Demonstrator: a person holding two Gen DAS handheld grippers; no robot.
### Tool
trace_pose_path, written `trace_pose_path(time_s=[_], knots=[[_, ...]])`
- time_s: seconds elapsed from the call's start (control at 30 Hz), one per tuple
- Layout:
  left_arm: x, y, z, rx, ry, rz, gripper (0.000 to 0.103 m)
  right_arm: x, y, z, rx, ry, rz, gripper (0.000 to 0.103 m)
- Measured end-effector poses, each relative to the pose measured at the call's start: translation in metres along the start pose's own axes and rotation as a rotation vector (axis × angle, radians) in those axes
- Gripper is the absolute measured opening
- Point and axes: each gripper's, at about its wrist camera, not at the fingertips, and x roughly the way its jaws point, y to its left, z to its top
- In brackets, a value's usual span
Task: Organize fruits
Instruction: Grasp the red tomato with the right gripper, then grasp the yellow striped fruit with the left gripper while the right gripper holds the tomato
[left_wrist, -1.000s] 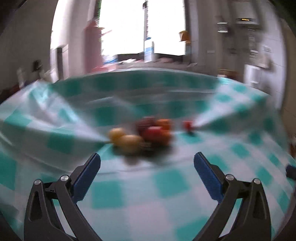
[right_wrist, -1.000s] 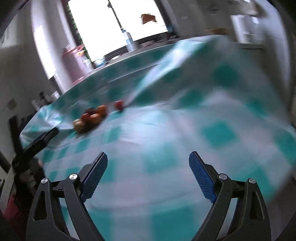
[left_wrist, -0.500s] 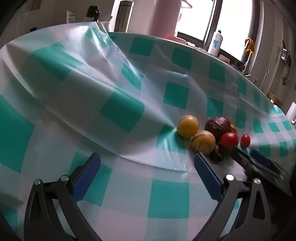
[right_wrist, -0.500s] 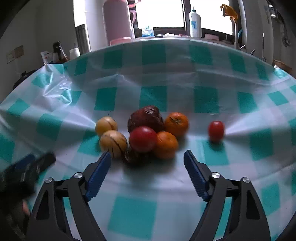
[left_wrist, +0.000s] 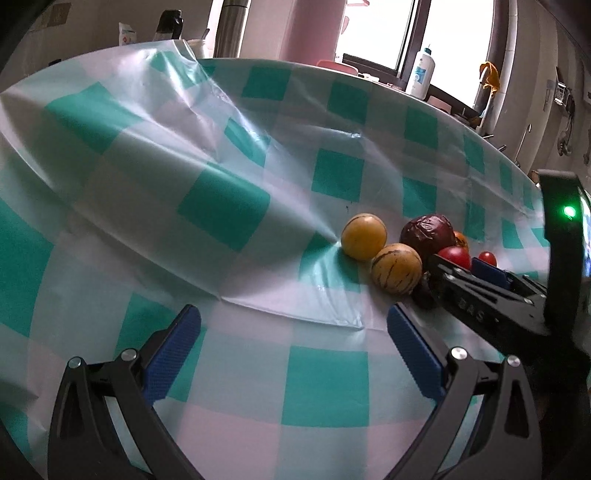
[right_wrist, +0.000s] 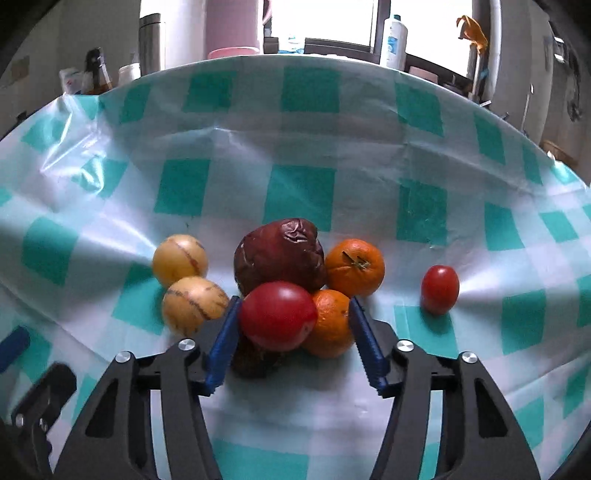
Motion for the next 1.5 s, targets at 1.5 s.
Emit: trace_pose_path(time_s=[1.5], knots=[[0.097,-0.094,0.032,0.136,0.192,0.002,0.07,-0.033,-0.119,-0.071,0.346,0.089,0.261,0.038]])
